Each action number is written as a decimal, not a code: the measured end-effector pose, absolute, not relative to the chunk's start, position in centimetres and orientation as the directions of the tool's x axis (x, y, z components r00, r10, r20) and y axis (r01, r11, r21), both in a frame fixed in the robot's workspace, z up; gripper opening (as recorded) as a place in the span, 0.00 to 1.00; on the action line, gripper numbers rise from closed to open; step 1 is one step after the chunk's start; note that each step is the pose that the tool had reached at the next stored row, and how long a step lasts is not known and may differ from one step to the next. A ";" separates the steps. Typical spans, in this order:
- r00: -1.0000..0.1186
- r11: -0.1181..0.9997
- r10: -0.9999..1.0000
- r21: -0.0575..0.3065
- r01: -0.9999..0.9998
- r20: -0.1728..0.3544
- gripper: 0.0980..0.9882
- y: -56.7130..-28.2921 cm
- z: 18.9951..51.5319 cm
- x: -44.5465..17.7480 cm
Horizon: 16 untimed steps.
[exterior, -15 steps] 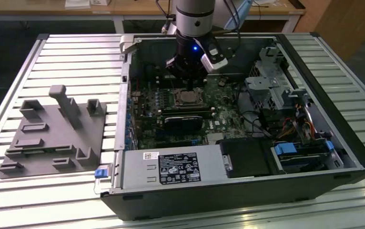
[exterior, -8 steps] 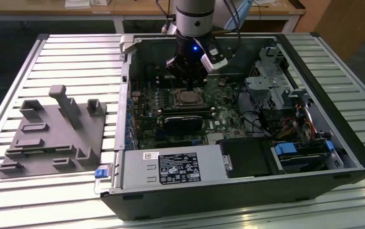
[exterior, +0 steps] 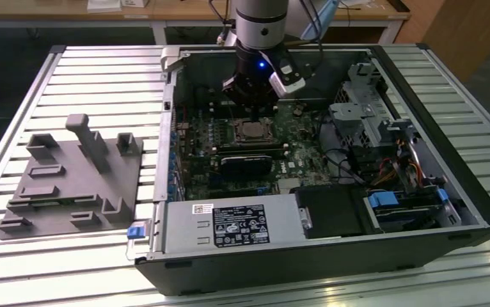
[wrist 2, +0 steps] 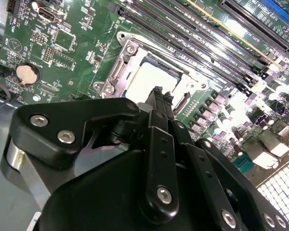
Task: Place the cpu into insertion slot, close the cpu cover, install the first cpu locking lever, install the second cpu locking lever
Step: 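Install the first cpu locking lever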
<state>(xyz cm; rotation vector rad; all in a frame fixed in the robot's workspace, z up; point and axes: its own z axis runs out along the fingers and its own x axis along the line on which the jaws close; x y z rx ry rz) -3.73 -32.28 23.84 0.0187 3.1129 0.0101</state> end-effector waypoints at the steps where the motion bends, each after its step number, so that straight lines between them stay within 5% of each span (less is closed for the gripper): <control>1: -1.000 1.000 0.012 0.007 0.012 -0.029 0.01 -32.3 23.8 -3.9; 16: -0.999 1.000 0.012 0.007 0.012 -0.035 0.01 -32.3 23.8 -8.6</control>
